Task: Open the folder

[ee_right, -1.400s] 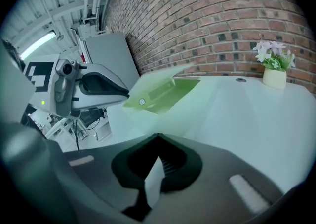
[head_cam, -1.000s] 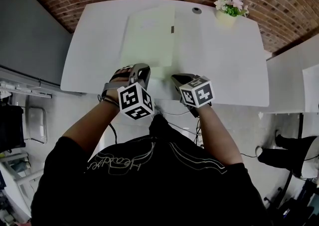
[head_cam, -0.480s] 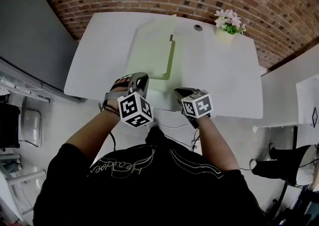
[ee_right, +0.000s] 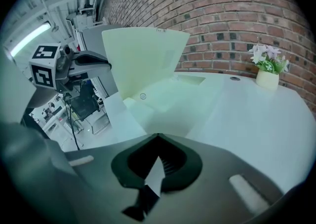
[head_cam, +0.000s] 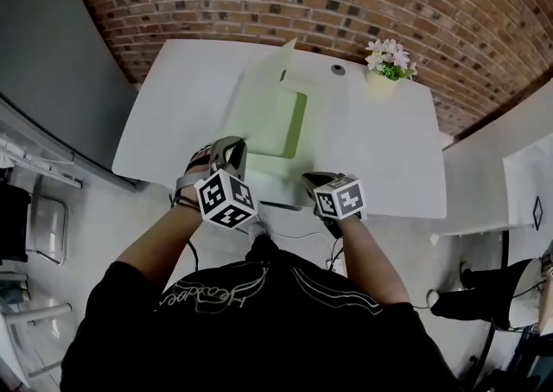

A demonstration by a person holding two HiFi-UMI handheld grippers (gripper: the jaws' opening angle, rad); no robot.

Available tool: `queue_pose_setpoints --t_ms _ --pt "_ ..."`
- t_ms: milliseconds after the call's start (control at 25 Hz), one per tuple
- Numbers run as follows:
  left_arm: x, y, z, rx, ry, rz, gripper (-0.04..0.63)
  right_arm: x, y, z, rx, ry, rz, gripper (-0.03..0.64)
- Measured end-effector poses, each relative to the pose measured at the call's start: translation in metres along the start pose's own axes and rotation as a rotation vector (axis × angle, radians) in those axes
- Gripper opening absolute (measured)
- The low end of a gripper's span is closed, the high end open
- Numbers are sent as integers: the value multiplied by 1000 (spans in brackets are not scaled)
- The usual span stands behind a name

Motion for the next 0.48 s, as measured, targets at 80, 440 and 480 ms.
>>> queue_pose_setpoints --t_ms 80,440,480 --pt "2 2 4 2 41 0 9 1 2 0 3 -2 2 2" --pt "12 7 18 45 251 11 11 8 6 0 2 -7 -14 2" --pt "14 8 19 44 270 12 10 9 7 0 0 -9 -16 2"
Point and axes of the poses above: the fingertips, and each gripper's own axes: y backward along the fingers, z to its left, x out of its underside, the point moved 9 cm from there along y, backward along the fingers, and after that the axes turned 9 degrees about -y, right-handed, at the moved point
